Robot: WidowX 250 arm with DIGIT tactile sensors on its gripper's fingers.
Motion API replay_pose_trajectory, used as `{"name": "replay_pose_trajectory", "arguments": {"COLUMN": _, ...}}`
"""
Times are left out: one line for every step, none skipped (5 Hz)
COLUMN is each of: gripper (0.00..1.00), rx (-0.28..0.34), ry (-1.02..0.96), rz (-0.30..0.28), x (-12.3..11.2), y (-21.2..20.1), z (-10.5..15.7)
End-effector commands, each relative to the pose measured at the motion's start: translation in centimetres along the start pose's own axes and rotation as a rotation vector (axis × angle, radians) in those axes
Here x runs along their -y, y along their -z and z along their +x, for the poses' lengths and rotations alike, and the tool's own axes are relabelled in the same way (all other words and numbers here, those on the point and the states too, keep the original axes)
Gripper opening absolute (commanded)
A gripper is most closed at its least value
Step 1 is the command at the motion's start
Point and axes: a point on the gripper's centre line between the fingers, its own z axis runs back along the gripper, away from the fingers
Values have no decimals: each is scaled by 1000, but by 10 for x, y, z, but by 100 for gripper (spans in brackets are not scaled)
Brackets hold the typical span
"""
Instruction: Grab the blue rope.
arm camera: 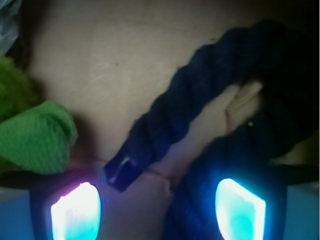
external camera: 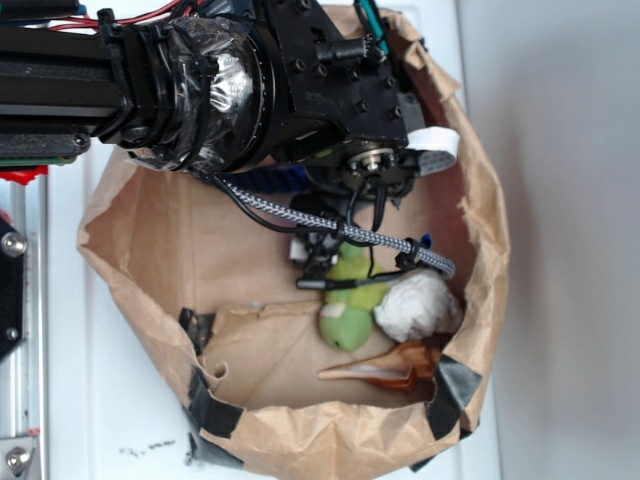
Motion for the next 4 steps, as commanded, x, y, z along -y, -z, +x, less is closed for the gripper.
{"name": "replay_pose_trajectory", "arguments": {"gripper": 100, "rx": 65, "ry": -38, "rz": 28, "x": -7, "y": -3, "z": 11}}
{"name": "replay_pose_trajectory", "arguments": {"gripper": 100, "rx": 54, "ry": -43, "rz": -31, "x": -6, "y": -25, "z": 1}}
{"name": "replay_pose_trajectory", "arguments": {"gripper": 100, "rx": 65, "ry": -47, "rz": -102, "x": -9, "y": -54, "z": -5}}
{"name": "replay_pose_trajectory", "arguments": {"gripper": 100, "rx": 85, "ry": -32, "rz": -116, "x": -14, "y": -65, "z": -19}}
